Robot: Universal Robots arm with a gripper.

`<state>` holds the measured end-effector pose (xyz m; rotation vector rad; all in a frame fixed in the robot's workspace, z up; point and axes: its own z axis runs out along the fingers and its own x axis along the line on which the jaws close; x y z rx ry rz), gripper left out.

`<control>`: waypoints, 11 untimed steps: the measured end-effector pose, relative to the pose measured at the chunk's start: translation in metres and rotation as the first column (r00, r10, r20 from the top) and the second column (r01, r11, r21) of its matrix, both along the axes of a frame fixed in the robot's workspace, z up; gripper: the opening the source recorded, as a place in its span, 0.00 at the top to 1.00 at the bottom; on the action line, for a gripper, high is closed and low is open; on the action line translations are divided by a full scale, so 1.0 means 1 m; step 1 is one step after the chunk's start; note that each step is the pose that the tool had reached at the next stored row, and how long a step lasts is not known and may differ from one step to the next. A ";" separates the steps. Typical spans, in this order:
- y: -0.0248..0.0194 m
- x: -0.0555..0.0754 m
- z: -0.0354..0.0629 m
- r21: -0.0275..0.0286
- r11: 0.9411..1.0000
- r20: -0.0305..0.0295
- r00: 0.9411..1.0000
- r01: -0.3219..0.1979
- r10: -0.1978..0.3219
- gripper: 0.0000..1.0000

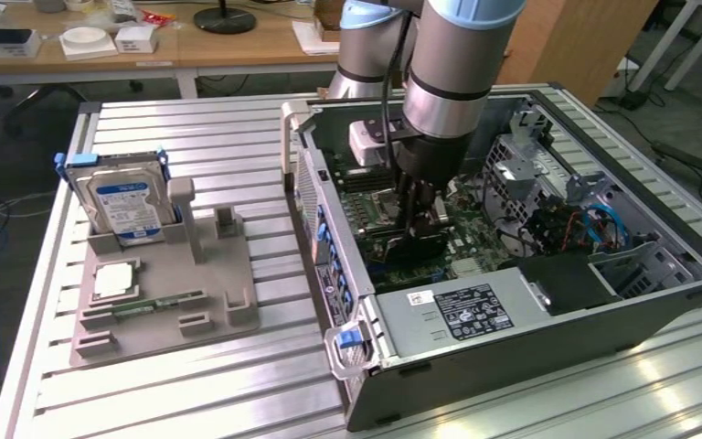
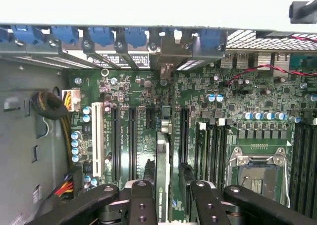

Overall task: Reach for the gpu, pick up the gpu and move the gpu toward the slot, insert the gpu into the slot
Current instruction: 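Insert the gpu into the slot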

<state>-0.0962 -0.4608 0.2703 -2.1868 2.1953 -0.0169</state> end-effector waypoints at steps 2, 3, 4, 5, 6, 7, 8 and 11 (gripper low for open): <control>0.0000 0.000 0.0000 0.000 1.000 0.000 1.000 0.000 0.000 0.68; 0.0000 0.000 0.0000 0.000 1.000 0.000 1.000 0.000 0.000 0.68; 0.0000 0.000 0.0001 0.000 1.000 0.000 1.000 0.000 0.000 0.74; 0.0000 0.000 0.0001 0.000 1.000 0.000 1.000 0.000 0.000 0.80; 0.0000 0.000 0.0001 0.000 1.000 0.000 1.000 0.000 0.000 0.86; 0.0000 0.000 0.0001 0.000 1.000 0.000 1.000 0.000 0.000 0.86; 0.0000 0.000 0.0001 0.000 1.000 0.000 1.000 0.000 0.000 0.90; 0.0000 0.000 0.0001 0.000 1.000 0.000 1.000 0.000 0.000 0.90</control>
